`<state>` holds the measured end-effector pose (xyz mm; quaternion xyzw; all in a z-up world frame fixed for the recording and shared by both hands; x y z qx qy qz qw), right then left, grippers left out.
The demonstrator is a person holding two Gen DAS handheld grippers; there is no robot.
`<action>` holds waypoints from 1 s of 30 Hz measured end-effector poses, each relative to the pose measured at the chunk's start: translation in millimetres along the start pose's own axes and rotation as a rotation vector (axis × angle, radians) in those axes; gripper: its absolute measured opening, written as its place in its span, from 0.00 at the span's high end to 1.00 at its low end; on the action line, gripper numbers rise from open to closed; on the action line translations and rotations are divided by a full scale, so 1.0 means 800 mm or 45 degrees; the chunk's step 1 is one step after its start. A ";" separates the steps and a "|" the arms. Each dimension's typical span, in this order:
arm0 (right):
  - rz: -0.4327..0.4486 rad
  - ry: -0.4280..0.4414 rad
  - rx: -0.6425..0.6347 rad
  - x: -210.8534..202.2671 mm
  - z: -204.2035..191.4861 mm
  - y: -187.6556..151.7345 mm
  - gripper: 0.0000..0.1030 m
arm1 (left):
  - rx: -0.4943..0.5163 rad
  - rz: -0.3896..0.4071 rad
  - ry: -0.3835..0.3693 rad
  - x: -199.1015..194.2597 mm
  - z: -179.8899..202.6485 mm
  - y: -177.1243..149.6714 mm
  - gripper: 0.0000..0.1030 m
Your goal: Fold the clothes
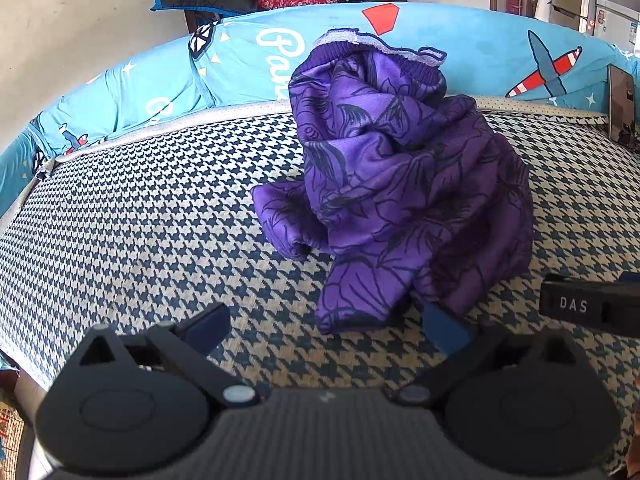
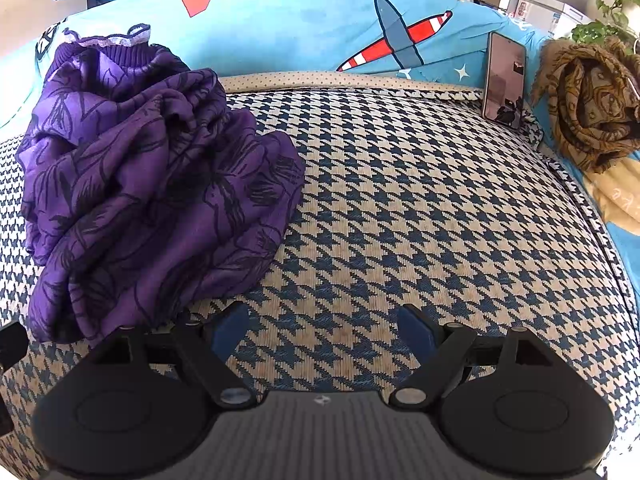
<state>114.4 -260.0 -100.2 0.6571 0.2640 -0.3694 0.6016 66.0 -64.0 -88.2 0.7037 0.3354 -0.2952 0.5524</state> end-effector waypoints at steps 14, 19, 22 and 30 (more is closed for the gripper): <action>0.005 0.006 0.012 -0.003 -0.002 0.002 0.21 | 0.028 0.011 -0.003 -0.011 0.008 0.000 0.00; 0.009 0.005 0.012 -0.005 -0.003 0.004 0.21 | 0.022 0.012 0.003 -0.012 0.005 0.000 0.00; 0.009 0.005 0.011 -0.004 -0.003 0.004 0.21 | 0.017 0.021 0.012 -0.013 0.003 0.001 0.00; 0.009 0.006 0.012 -0.005 -0.005 0.004 0.21 | -0.011 0.031 0.036 -0.015 -0.006 0.002 0.00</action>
Point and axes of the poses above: each gripper's, at about its wrist camera, not at the fingertips, and x roughly the way its jaws point, z to its right, y to its top, the point moved 10 cm from there along x, roughly the way its jaws point, and after that the axes turned 8 degrees about x, right-handed, at the moved point
